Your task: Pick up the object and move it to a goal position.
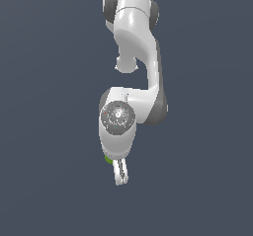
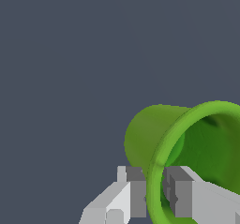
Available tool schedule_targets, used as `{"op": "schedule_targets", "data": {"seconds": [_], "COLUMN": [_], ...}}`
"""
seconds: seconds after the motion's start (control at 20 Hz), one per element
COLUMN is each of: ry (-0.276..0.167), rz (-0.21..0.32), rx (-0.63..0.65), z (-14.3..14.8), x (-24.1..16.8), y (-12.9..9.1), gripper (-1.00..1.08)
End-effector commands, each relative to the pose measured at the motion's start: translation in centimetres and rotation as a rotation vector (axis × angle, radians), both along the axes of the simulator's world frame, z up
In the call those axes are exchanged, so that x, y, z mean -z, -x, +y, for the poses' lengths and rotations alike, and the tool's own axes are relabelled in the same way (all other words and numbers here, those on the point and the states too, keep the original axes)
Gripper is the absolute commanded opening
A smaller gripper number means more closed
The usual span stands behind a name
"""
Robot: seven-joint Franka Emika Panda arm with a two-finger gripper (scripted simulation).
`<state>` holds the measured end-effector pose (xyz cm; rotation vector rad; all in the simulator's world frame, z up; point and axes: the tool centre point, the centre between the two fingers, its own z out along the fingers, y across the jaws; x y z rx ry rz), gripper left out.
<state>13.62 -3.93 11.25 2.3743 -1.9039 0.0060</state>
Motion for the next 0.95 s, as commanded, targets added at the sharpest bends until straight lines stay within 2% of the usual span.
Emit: {"op": "schedule_targets", "data": {"seconds": [0.0,0.5,0.9], "ry": [0.000,0.001,0.001], "rz": [-0.003,-0.002,-0.002], "rx": [0.000,0.000,0.000], "z": [-2.3,-9.7,-10.9], "x": [-1.5,-5.8,-6.4], "y": [0.1,0.1,-0.1], "gripper": [-1.00,-1.00,-1.00]}}
